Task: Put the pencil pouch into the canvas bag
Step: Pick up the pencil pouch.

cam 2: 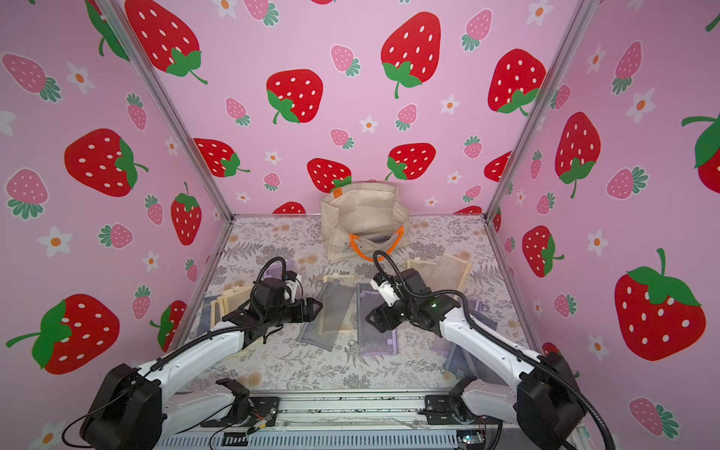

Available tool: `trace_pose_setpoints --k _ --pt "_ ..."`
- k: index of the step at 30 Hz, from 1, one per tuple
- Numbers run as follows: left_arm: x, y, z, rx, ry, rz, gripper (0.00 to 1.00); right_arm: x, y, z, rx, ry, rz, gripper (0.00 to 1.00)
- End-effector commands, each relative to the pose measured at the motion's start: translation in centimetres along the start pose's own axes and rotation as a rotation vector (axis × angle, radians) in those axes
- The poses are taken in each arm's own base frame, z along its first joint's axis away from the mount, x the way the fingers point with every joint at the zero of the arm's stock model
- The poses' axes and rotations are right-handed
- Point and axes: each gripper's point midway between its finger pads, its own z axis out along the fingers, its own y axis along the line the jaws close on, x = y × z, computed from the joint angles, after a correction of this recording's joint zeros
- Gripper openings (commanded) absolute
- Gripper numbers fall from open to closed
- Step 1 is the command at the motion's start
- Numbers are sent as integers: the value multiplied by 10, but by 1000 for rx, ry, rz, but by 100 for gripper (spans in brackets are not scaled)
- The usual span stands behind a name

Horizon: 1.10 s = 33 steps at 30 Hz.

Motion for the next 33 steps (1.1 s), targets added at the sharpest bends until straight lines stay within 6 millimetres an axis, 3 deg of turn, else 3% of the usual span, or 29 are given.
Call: trace_pose_setpoints --k 1,7,14,20,24,33 --pt "-5 0 9 25 -21 -24 86 -32 26 24 -103 -86 31 76" --pt "11 12 27 0 43 -35 84 -36 19 71 -149 -58 99 75" --pt "25 16 42 17 81 -65 76 -38 13 106 -176 -34 125 73" --pt "30 12 49 66 89 -84 69 -36 6 125 -178 -5 138 70" --pt "35 10 51 90 93 -102 53 -34 0 135 -161 14 147 67" --pt "41 2 53 134 102 -115 31 -40 0 141 -173 7 146 62"
